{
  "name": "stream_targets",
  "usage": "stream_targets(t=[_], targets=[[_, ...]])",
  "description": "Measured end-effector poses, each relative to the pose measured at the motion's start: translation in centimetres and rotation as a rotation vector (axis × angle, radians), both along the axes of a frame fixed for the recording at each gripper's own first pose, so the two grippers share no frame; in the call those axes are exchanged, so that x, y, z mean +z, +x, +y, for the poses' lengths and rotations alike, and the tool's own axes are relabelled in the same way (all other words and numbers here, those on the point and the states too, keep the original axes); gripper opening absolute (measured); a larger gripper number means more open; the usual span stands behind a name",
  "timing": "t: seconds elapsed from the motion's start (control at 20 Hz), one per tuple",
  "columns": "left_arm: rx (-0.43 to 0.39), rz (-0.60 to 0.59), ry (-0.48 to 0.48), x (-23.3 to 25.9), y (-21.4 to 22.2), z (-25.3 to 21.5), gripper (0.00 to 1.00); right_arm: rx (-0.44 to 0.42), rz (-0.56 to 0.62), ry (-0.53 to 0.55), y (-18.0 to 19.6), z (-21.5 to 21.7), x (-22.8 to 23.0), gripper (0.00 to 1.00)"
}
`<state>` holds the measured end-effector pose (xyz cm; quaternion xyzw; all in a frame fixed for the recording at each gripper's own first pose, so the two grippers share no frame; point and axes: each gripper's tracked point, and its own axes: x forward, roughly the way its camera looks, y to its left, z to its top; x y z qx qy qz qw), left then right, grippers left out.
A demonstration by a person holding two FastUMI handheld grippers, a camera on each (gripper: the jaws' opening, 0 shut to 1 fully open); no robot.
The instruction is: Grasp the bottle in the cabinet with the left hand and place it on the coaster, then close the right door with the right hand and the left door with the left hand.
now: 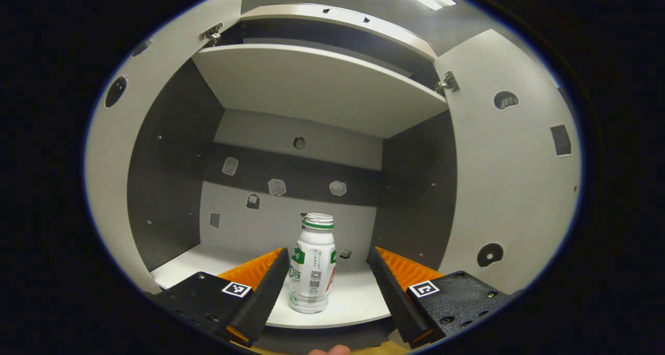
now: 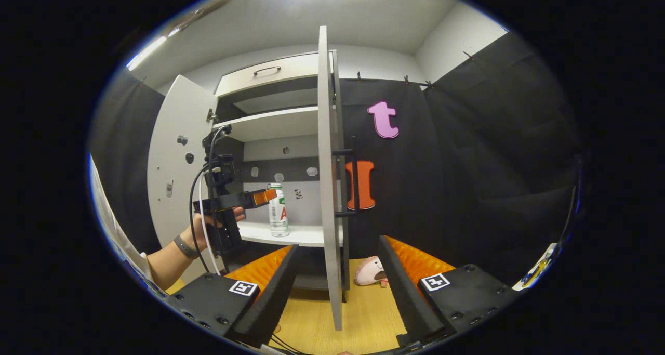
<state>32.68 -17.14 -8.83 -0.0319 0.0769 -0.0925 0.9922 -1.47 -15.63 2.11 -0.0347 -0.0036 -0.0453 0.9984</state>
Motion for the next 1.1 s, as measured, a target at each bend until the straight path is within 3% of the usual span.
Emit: stream_targets(t=[0.2,0.4,0.45,0.5,0.55,0.6,0.65,0.7,0.75,0.8,0.85,1.0,1.05,1.1], targets=[[0.019,0.048,0.033,-4.0,3.5,0.8,0.95,-0.084,0.0,0.007,0.1,-0.3,-0.5,0.98],[0.02,0.049,0.049,-5.4,5.1,1.1,0.95,-0.111,-0.006,0.014,0.5,0.1,-0.7,0.98],[0.019,0.046,0.06,-5.5,5.4,1.2,0.95,-0.111,-0.008,0.021,0.6,0.2,-0.9,0.89],[0.005,0.039,0.067,-5.4,5.6,1.0,0.95,-0.111,-0.007,0.028,0.6,0.3,-1.0,0.98],[-0.011,0.031,0.066,-5.1,5.6,0.6,0.94,-0.112,-0.005,0.033,0.6,0.4,-1.2,0.98],[0.002,0.031,0.068,-4.9,5.5,0.7,0.77,-0.113,-0.003,0.034,0.6,0.4,-1.3,0.98],[-0.008,0.034,0.068,-4.8,5.2,0.6,0.72,-0.112,-0.005,0.031,0.5,0.4,-1.4,0.98],[-0.024,0.031,0.06,-4.6,4.9,0.3,0.69,-0.111,-0.008,0.026,0.4,0.5,-1.4,0.89],[-0.036,0.024,0.05,-4.2,4.5,0.1,0.68,-0.107,-0.009,0.023,0.2,0.6,-1.3,0.98],[-0.04,0.011,0.048,-3.7,4.0,0.0,0.68,-0.099,-0.009,0.021,0.1,0.7,-1.3,0.89],[-0.041,-0.005,0.055,-3.0,3.4,0.0,0.68,-0.091,-0.007,0.02,0.2,0.7,-1.3,0.98],[-0.028,-0.058,0.091,-0.6,1.3,0.3,0.68,-0.058,0.01,0.013,0.3,0.9,-1.4,0.98],[-0.026,-0.072,0.095,0.2,0.3,0.4,0.68,-0.043,0.012,0.011,0.4,1.0,-1.4,0.89],[-0.026,-0.083,0.095,1.0,-0.7,0.6,0.69,-0.03,0.016,0.01,0.4,1.0,-1.3,0.98]])
